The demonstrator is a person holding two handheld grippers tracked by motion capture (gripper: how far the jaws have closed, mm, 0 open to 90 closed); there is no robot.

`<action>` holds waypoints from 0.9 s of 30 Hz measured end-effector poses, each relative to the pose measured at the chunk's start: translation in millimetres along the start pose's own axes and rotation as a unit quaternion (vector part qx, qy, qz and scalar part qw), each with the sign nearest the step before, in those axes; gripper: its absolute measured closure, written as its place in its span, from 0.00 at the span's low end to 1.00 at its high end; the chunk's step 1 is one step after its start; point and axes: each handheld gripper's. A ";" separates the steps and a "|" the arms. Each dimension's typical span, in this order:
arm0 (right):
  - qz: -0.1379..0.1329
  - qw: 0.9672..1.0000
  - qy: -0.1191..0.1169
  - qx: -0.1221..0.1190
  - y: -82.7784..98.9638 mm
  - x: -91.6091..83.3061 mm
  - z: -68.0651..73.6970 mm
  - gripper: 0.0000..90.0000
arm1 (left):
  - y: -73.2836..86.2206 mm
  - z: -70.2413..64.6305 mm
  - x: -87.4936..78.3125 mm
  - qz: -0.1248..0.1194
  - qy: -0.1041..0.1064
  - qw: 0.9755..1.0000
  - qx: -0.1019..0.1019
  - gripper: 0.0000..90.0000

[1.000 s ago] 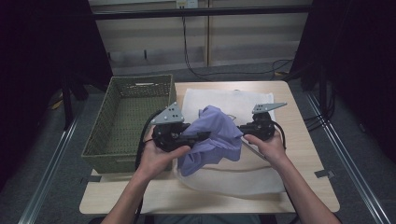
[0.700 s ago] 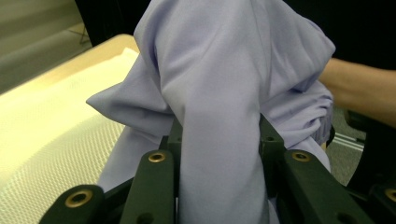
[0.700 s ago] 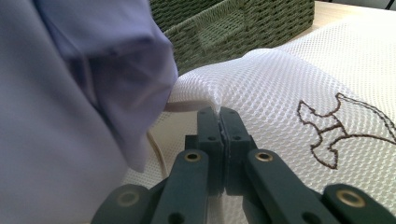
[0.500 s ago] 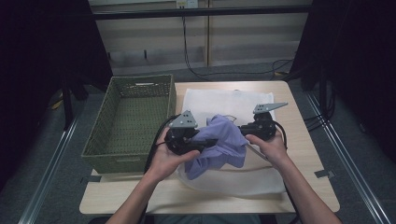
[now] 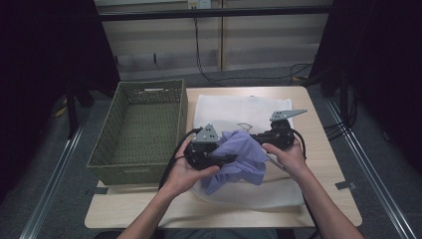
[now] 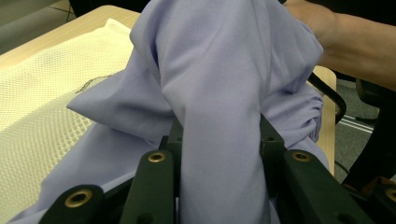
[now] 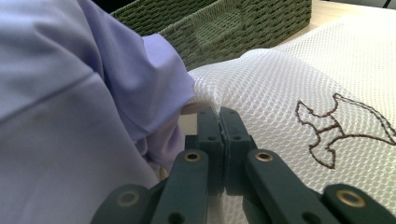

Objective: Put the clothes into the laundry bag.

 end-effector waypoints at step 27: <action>0.001 1.000 0.000 -0.001 0.5 0.7 0.2 0.99 | 26.3 1.7 47.9 0.077 0.001 0.997 0.012 0.74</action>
Point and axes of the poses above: each handheld gripper's, and its own axes: x roughly forward along the jaws, y roughly out of its underside, z roughly to its left, and after that the axes turned 2 degrees about x, right-handed
